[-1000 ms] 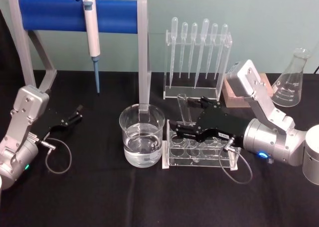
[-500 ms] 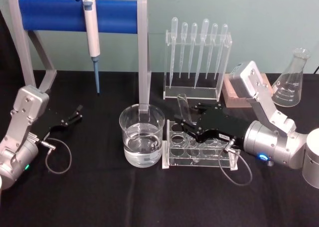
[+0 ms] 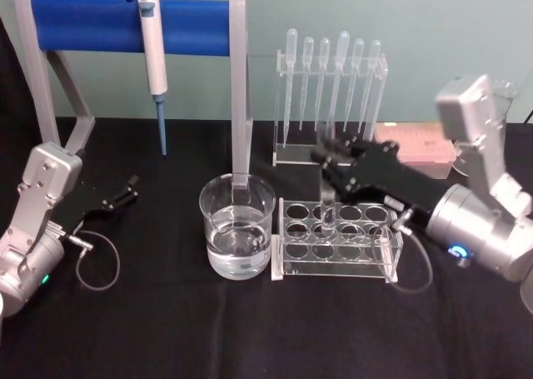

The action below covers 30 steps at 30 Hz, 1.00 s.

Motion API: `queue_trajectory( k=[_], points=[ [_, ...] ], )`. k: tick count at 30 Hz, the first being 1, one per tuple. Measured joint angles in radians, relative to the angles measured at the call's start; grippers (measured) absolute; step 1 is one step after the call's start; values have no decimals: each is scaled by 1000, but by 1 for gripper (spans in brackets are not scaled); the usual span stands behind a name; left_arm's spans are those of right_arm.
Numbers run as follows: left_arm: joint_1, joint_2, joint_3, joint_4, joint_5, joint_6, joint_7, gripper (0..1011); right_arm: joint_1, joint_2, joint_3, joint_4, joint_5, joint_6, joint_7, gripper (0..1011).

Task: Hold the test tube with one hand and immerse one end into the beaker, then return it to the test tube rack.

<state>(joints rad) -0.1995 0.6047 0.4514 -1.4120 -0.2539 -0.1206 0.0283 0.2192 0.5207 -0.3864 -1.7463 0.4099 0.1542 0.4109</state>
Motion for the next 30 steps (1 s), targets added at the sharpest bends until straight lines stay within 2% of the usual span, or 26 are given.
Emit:
queue_trajectory(
  k=[2, 6, 14, 30],
  points=[
    [0, 0, 0, 0, 0, 0, 0, 1000, -15, -4, 24, -26, 11, -12, -18, 225],
    [0, 0, 0, 0, 0, 0, 0, 1000, -28, -10, 51, -58, 20, -22, -38, 225],
    [0, 0, 0, 0, 0, 0, 0, 1000, -49, -25, 86, -83, 44, -26, -64, 226],
    [0, 0, 0, 0, 0, 0, 0, 1000, -53, -27, 92, -86, 50, -25, -68, 225]
  ],
)
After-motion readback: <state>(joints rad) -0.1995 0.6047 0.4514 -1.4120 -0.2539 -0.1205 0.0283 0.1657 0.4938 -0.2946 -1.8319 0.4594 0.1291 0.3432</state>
